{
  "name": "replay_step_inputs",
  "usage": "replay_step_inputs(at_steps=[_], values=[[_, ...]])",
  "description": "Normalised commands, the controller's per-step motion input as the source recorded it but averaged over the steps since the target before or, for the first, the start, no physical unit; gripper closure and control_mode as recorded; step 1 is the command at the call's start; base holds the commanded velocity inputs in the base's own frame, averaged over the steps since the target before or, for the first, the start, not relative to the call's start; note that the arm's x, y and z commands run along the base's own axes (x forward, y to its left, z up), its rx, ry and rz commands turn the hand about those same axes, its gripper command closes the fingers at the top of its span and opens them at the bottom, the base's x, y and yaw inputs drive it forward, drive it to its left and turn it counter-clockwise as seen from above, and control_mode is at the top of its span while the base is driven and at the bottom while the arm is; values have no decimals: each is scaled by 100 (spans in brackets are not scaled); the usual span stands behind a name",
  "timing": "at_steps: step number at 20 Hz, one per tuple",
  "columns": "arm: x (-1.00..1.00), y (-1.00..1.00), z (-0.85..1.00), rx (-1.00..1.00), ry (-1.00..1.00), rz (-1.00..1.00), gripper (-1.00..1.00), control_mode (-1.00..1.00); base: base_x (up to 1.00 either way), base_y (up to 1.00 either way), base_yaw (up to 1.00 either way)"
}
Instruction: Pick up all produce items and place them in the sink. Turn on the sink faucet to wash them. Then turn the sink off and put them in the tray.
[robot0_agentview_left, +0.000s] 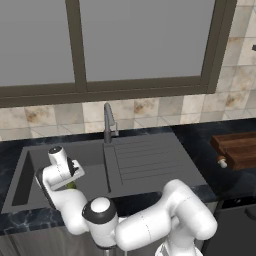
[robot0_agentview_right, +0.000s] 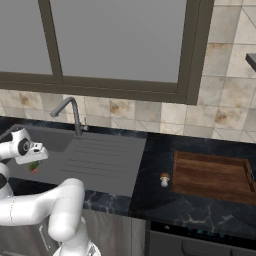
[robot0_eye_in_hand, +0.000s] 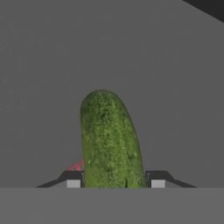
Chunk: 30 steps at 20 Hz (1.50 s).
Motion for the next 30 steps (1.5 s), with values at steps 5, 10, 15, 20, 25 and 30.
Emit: replay_step_inputs(at_steps=[5,10,15,20,25,30], values=[[4,1,-18,0,0,0,-100,-100,0,0,0],[0,0,12,0,0,0,-100,-100,0,0,0],[0,0,57,0,0,0,-100,-100,0,0,0],[-16,0,74,0,0,0,-100,-100,0,0,0],[-66,-20,64,0,0,-3,-100,-100,0,0,0],[-76,-47,65,1,0,-7,-100,-100,0,0,0]])
